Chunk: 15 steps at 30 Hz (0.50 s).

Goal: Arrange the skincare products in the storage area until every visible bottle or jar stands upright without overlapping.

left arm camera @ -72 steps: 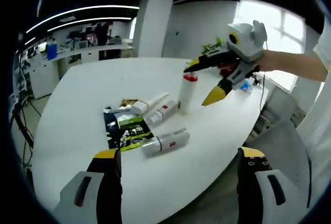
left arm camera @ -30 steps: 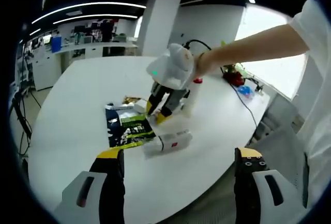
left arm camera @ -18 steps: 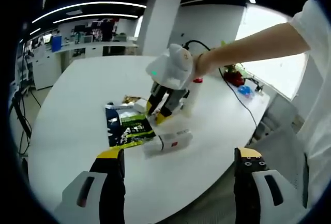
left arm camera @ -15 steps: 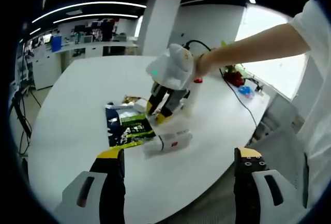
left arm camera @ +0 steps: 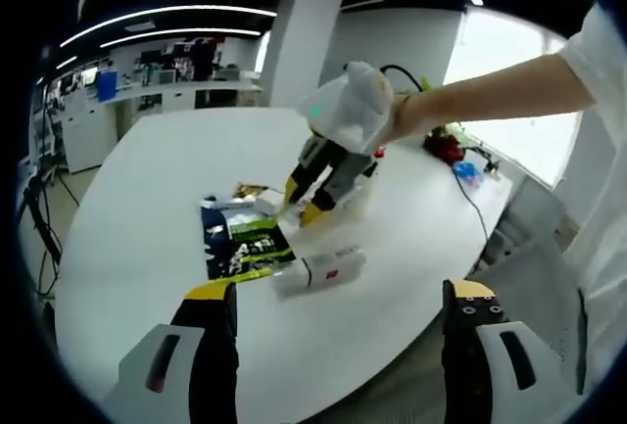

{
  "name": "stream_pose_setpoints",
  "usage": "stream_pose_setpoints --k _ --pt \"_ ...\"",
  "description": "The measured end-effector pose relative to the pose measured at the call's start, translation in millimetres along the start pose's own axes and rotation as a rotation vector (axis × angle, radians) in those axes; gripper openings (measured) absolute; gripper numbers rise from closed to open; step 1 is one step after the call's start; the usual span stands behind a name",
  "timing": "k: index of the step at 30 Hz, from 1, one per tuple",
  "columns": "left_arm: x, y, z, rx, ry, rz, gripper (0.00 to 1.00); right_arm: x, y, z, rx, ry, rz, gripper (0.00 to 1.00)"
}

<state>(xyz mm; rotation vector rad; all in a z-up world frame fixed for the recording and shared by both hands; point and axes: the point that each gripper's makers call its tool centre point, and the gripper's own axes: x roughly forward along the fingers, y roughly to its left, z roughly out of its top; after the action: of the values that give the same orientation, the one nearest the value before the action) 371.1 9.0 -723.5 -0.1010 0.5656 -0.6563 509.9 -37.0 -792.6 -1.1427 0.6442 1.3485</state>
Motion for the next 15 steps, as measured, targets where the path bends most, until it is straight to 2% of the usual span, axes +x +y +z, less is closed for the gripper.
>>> stream_pose_setpoints --k 1,4,9,15 --pt "0 0.3 0.1 0.000 -0.001 0.002 0.84 -3 0 2.1 0.033 -0.019 -0.029 0.18" --pt "-1 1.4 0.9 0.000 -0.006 0.008 0.84 -10 5 4.6 0.075 -0.045 -0.056 0.18" --pt "0 -0.3 -0.2 0.010 0.000 0.003 0.83 -20 5 0.8 0.133 -0.062 -0.119 0.18" --pt "0 -0.8 -0.3 0.014 0.002 0.003 0.83 -40 1 0.4 0.304 -0.148 -0.198 0.18"
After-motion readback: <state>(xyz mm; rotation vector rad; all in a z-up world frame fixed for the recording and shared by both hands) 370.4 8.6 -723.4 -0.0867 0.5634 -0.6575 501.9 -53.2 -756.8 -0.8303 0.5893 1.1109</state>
